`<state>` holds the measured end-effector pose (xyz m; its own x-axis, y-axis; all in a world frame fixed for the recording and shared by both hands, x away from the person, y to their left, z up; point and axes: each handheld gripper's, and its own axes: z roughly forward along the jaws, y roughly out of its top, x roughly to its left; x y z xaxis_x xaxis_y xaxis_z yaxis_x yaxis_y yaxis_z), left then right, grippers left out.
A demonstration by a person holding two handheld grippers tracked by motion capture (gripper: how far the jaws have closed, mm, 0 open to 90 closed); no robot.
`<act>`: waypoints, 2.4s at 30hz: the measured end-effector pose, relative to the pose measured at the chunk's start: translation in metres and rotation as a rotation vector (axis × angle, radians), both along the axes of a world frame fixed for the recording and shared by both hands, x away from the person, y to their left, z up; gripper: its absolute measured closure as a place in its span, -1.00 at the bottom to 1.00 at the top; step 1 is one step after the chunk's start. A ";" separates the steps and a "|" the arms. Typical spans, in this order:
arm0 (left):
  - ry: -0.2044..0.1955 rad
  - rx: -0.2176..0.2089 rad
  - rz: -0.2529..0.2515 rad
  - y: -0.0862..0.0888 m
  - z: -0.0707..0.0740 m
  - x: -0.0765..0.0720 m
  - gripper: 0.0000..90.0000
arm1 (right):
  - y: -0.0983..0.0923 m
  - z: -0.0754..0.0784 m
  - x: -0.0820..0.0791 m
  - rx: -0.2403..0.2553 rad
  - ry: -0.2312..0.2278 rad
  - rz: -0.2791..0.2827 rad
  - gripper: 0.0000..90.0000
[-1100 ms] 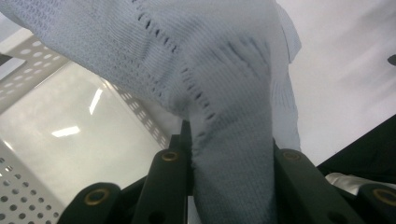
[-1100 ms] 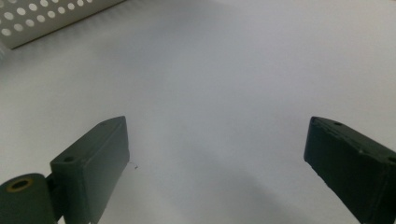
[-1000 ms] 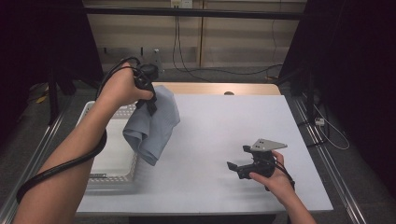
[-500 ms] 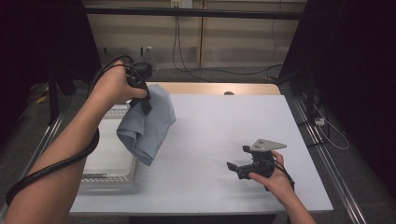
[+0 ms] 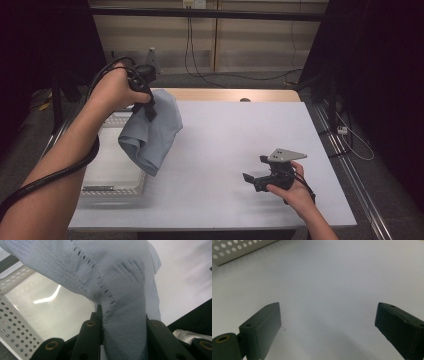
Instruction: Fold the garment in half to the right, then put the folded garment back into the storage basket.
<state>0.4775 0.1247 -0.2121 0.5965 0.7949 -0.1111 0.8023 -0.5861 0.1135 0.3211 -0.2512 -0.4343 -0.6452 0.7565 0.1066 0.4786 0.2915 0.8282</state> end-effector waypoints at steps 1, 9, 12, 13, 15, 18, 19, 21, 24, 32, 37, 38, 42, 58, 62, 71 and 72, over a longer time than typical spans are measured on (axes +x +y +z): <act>0.001 -0.001 -0.002 0.001 0.000 0.000 0.65 | 0.000 0.000 0.000 0.000 0.000 0.000 -0.85; -0.003 -0.001 0.016 0.011 0.002 0.002 0.65 | 0.000 0.000 0.001 0.000 -0.001 0.002 -0.85; -0.004 -0.005 0.023 0.015 0.003 0.002 0.65 | 0.000 0.000 0.001 0.000 0.001 -0.001 -0.85; -0.001 -0.005 0.026 0.017 0.003 0.002 0.66 | 0.000 0.000 0.001 -0.001 0.002 0.000 -0.85; -0.001 -0.002 0.029 0.020 0.002 0.002 0.66 | 0.000 -0.001 0.001 -0.002 0.002 0.001 -0.85; -0.003 -0.003 0.039 0.026 0.002 0.002 0.65 | 0.000 0.000 0.001 0.000 0.003 -0.001 -0.85; -0.003 -0.003 0.043 0.027 0.002 0.002 0.66 | 0.000 0.000 0.002 0.001 0.002 0.001 -0.85; -0.001 -0.005 0.050 0.031 0.002 0.002 0.65 | 0.001 -0.001 0.002 0.000 0.003 0.001 -0.85; 0.002 -0.005 0.056 0.037 0.002 0.002 0.65 | 0.001 -0.001 0.002 0.002 0.005 0.001 -0.85; 0.003 -0.003 0.085 0.052 0.002 0.002 0.65 | 0.000 -0.002 0.003 0.002 0.009 0.003 -0.85; 0.001 0.000 0.094 0.056 0.000 0.001 0.65 | -0.001 -0.001 0.002 0.007 0.006 -0.005 -0.85; 0.004 -0.002 0.095 0.057 0.000 0.001 0.65 | 0.000 -0.001 0.002 0.009 0.005 -0.005 -0.85; 0.002 -0.003 0.098 0.059 -0.002 0.001 0.65 | 0.001 -0.001 0.002 0.004 0.006 0.001 -0.85; 0.008 -0.001 0.102 0.063 -0.004 -0.001 0.65 | -0.002 0.000 0.001 0.008 0.004 -0.009 -0.85; 0.011 -0.003 0.108 0.065 -0.006 -0.002 0.65 | -0.003 0.000 0.000 0.004 0.004 -0.009 -0.85; 0.007 -0.004 0.114 0.069 -0.006 -0.005 0.65 | -0.005 0.002 -0.003 0.006 -0.004 -0.013 -0.85; 0.007 -0.006 0.118 0.070 -0.006 -0.005 0.65 | -0.005 0.001 -0.003 0.006 -0.003 -0.013 -0.85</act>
<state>0.4721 0.1943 -0.2178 0.4979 0.8589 -0.1198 0.8664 -0.4869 0.1106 0.3182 -0.2564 -0.4332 -0.6358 0.7641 0.1090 0.4799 0.2807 0.8312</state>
